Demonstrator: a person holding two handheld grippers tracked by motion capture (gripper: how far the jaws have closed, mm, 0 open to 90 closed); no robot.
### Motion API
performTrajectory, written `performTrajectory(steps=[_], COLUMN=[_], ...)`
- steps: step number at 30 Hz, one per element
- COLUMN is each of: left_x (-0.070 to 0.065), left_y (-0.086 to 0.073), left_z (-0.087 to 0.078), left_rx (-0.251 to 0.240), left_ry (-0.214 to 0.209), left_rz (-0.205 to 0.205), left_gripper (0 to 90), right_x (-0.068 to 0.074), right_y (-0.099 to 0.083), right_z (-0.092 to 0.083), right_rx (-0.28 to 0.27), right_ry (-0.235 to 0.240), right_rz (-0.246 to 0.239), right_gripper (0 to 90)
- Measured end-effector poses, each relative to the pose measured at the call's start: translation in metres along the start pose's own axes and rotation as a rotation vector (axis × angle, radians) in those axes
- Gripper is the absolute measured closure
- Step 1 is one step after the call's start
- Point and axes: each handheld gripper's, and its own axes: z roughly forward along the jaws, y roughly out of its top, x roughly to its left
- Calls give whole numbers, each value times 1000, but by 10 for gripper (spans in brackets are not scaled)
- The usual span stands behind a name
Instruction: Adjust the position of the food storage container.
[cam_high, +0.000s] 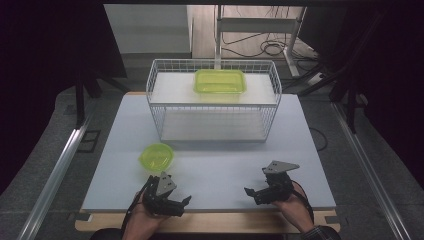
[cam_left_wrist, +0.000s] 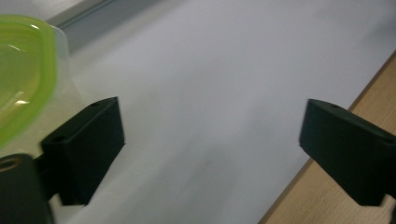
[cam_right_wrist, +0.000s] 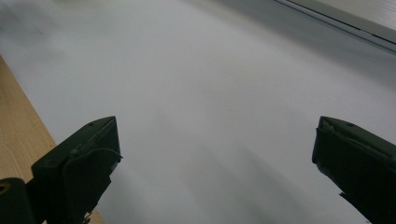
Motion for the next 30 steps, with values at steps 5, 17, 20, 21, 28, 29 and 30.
performTrajectory(steps=[5, 17, 20, 21, 28, 29, 30], left_x=[15, 63, 78, 82, 115, 120, 126], left_y=[8, 30, 32, 32, 27, 26, 23], left_z=[-6, -10, -9, -9, -11, -12, -13], left_rx=[-48, -90, -97, -98, -105, -106, -109], left_ry=[-30, -7, 7, 7, 64, 81, 98], left_rz=[-42, -34, -60, -66, -134, -145, -153], left_gripper=[340, 870, 898, 898, 899, 899, 899], right_x=[2, 3, 3, 3, 2, 2, 2], right_y=[1, 0, 0, -1, -1, -1, -2], right_z=[1, 4, 5, 5, 4, 5, 5], right_rx=[1, 14, 14, 15, 16, 17, 19], right_ry=[7, 18, 20, 19, 17, 17, 18], right_rz=[-11, -16, -14, -15, -9, -10, -9], right_gripper=[18, 22, 24, 24, 26, 26, 27])
